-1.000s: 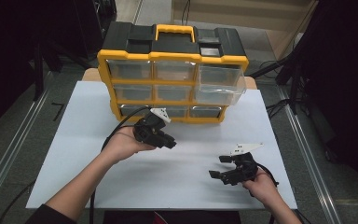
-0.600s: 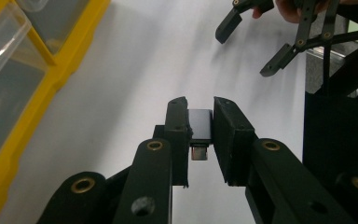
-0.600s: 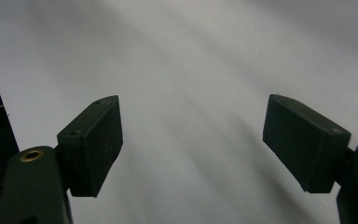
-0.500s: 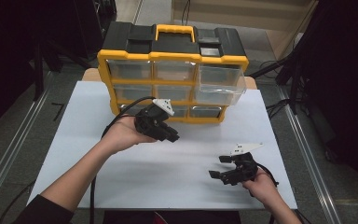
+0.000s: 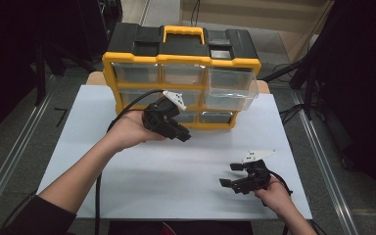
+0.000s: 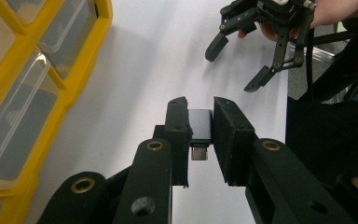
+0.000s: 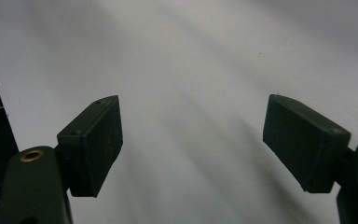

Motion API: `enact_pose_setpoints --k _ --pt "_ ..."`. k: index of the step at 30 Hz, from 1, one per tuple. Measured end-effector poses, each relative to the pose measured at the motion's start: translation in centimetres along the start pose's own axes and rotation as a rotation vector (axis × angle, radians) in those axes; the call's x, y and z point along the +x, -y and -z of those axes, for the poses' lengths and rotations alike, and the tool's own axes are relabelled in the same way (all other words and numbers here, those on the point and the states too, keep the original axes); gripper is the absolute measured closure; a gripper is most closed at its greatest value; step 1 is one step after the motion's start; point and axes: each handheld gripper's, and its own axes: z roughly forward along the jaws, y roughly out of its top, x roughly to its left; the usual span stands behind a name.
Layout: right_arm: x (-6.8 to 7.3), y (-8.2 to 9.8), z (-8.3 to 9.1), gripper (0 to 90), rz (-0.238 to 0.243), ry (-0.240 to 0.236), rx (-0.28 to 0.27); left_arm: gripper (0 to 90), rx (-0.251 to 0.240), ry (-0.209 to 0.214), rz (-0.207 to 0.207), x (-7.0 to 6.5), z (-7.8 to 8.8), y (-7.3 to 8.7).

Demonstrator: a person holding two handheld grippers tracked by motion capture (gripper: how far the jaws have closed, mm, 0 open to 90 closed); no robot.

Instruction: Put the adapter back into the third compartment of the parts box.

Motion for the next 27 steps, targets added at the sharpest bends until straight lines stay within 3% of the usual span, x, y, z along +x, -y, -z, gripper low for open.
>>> enact_pose_setpoints --k 10,27 --pt "0.0 0.0 0.0 18.1 -0.001 -0.005 -0.002 77.7 -0.018 0.026 0.007 0.3 1.7 -1.4" --pt "0.0 0.0 0.0 18.1 0.003 -0.007 -0.005 77.7 -0.021 0.005 -0.001 0.8 4.1 -4.2"
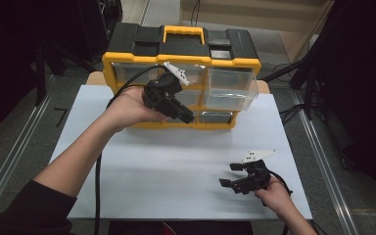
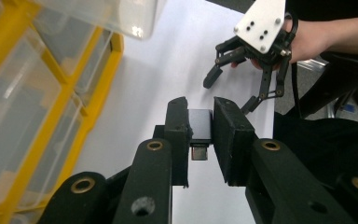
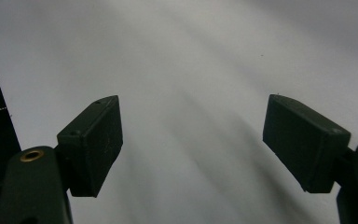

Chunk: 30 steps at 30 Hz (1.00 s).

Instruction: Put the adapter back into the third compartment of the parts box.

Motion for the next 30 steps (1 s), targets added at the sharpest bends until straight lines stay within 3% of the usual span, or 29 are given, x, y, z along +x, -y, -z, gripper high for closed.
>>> enact_pose_setpoints --k 19,30 --pt "0.0 0.0 0.0 18.1 0.002 -0.001 -0.001 77.7 0.007 -0.017 -0.047 0.3 3.3 -3.5" --pt "0.0 0.0 0.1 18.1 0.003 -0.005 -0.003 77.7 -0.006 -0.045 -0.065 0.2 5.2 -6.9"
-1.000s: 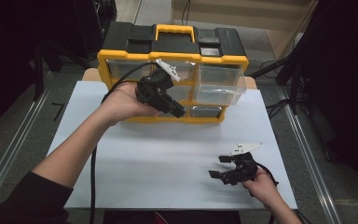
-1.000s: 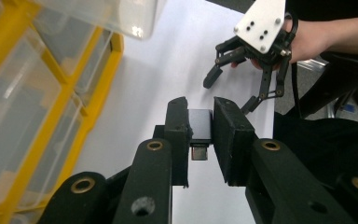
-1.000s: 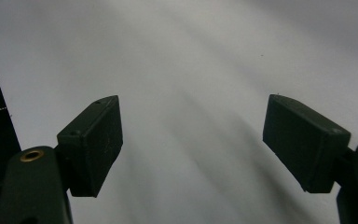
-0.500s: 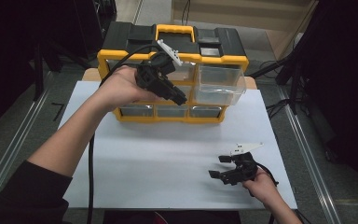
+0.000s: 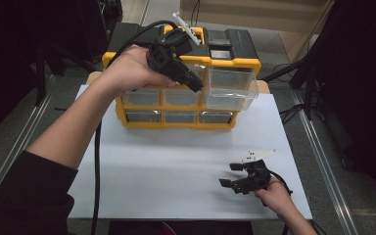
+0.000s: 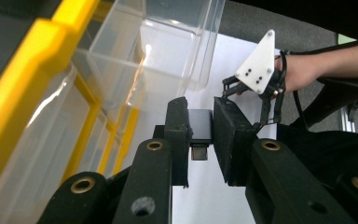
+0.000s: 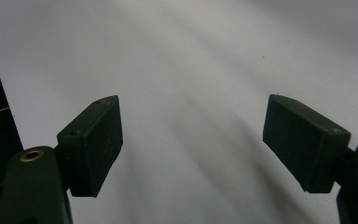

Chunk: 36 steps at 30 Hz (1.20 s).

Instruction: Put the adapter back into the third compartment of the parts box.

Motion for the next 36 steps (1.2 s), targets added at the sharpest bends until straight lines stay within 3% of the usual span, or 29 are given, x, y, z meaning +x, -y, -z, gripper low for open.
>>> enact_pose_setpoints --k 4,9,14,20,23,36 --pt "0.0 0.0 0.0 18.1 -0.004 -0.002 -0.001 77.7 0.008 -0.011 -0.002 0.2 0.2 -1.0" --pt "0.0 0.0 0.0 18.1 -0.001 -0.002 0.001 77.7 -0.017 -0.007 -0.009 0.4 0.7 -2.2" --pt "0.0 0.0 0.1 18.0 -0.004 -0.007 -0.004 77.7 -0.021 -0.011 -0.037 0.0 0.3 -3.6" --pt "0.0 0.0 0.2 18.1 -0.011 -0.007 -0.012 77.6 -0.009 0.000 -0.046 0.1 -1.2 -4.8" --pt "0.1 -0.1 0.3 18.1 0.009 -0.015 -0.029 77.6 0.014 -0.004 -0.055 0.3 -2.3 -5.2" --pt "0.5 -0.4 0.1 18.1 0.043 -0.024 -0.029 77.6 0.006 0.018 -0.058 1.2 -4.8 -6.9"
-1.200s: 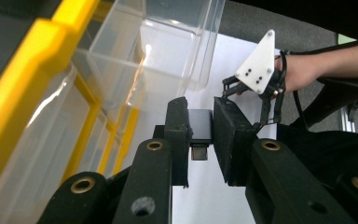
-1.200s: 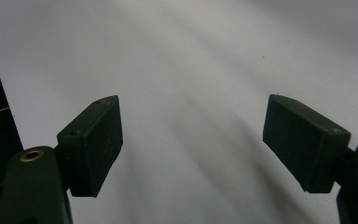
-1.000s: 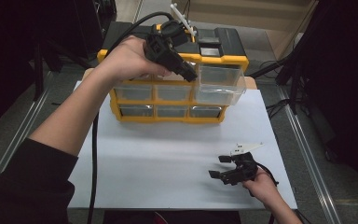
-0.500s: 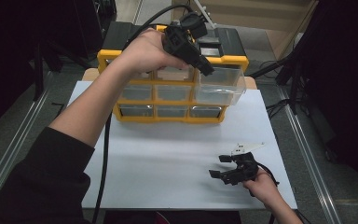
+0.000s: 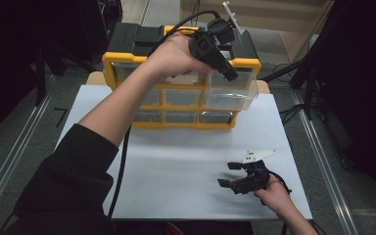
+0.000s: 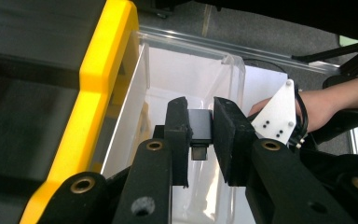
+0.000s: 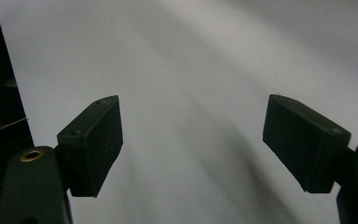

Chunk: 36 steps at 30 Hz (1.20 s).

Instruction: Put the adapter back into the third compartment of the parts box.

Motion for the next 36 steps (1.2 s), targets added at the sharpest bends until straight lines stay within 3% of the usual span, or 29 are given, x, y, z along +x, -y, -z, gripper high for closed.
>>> enact_pose_setpoints --k 8,9,11,14,19,27,30,36 --pt "-0.2 0.0 0.0 18.1 -0.001 0.007 -0.006 77.2 0.002 -0.004 -0.003 0.2 -1.5 -0.2" --pt "-0.2 0.0 0.0 18.1 -0.001 0.007 -0.006 73.3 0.002 -0.004 -0.003 0.2 -1.5 -0.2" --pt "-0.3 0.0 0.0 18.1 -0.005 0.016 -0.002 62.1 -0.045 -0.016 -0.004 0.3 -1.4 0.1" --pt "-0.3 0.0 0.0 18.1 -0.011 0.013 -0.019 48.8 -0.046 -0.030 0.012 0.2 -0.9 0.6" --pt "-0.3 0.0 0.0 18.0 -0.010 0.014 -0.019 44.9 -0.072 -0.044 0.039 -0.5 0.1 1.7" --pt "0.0 -0.4 0.0 18.1 -0.002 0.014 -0.025 42.6 -0.097 -0.057 0.078 -1.6 3.1 4.6" --pt "0.1 -0.7 0.0 18.1 -0.007 0.009 -0.028 42.5 -0.097 -0.079 0.094 -2.1 4.2 6.5" --pt "0.4 -0.6 0.0 18.1 0.010 0.009 -0.025 40.9 -0.103 -0.070 0.123 -2.2 4.7 9.3"
